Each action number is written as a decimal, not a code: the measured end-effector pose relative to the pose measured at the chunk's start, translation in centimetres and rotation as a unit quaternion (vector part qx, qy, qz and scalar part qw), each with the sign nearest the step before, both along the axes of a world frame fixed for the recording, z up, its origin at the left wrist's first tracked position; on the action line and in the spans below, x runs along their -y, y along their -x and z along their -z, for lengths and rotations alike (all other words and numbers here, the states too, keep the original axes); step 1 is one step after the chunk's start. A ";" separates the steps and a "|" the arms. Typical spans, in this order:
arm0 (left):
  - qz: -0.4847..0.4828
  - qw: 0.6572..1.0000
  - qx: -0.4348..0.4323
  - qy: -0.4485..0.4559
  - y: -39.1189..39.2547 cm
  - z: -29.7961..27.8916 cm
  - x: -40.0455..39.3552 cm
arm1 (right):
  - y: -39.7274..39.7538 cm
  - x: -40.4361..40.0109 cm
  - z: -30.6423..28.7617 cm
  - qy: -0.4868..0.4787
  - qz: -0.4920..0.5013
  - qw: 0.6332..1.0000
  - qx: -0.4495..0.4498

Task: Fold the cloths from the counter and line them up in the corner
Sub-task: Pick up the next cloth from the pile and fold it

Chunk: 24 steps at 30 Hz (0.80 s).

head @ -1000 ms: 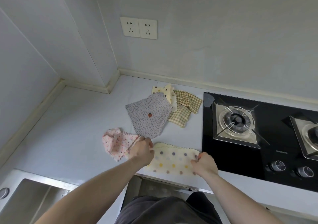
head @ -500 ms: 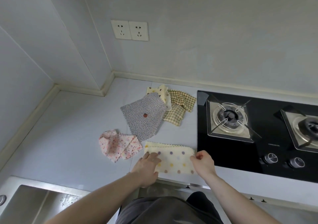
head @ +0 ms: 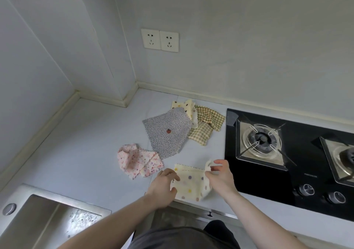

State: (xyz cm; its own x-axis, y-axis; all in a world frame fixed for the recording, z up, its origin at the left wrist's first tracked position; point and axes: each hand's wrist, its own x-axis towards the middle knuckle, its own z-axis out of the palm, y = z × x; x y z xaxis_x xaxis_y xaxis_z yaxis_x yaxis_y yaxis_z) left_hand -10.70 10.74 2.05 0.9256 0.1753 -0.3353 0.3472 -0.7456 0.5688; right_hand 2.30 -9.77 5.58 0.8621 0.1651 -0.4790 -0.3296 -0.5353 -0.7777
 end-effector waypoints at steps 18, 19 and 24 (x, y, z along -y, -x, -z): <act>-0.058 0.996 -0.074 0.006 -2.0 -0.7 -1.5 | 0.5 -3.1 4.2 0.093 -0.108 0.990 0.014; -0.048 0.996 -0.081 -0.004 -2.7 -0.7 -1.3 | 0.2 -2.7 4.3 0.103 -0.097 0.990 0.015; 0.013 0.989 -0.141 -0.045 -6.2 -0.7 -0.4 | -0.6 -2.0 4.7 0.116 -0.099 0.985 -0.083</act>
State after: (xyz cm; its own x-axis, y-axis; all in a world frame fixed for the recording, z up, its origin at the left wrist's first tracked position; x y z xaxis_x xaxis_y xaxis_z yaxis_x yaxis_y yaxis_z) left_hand -4.55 11.17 2.74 0.8017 0.1940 -0.5654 0.4629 -0.8000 0.3818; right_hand 2.86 -7.80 0.88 0.7302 0.1914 -0.6559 -0.3131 -0.7595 -0.5702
